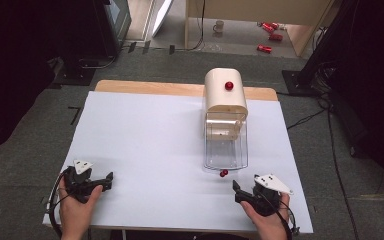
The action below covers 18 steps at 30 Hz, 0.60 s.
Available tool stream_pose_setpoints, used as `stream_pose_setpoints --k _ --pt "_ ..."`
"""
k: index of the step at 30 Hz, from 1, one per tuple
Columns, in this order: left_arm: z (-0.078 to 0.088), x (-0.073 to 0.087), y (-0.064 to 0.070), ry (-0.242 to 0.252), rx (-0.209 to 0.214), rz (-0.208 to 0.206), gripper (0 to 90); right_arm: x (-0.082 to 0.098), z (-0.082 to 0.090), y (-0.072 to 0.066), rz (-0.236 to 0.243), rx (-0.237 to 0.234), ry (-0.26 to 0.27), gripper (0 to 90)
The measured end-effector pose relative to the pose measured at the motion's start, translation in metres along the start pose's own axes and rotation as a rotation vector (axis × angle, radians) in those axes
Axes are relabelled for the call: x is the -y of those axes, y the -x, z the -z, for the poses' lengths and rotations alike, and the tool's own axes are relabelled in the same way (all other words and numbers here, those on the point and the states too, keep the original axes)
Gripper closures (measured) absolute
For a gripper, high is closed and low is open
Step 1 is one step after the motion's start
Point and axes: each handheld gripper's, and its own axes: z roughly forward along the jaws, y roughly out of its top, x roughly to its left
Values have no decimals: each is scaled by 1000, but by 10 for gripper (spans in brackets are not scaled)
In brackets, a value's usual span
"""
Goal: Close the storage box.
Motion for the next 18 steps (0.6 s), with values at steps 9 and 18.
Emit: stream_pose_setpoints --k 9,18 --pt "0 0 0 0 1 0 14 -3 -4 -18 21 -39 7 477" --pt "0 0 0 0 1 0 14 -7 -8 -32 28 -76 23 621"
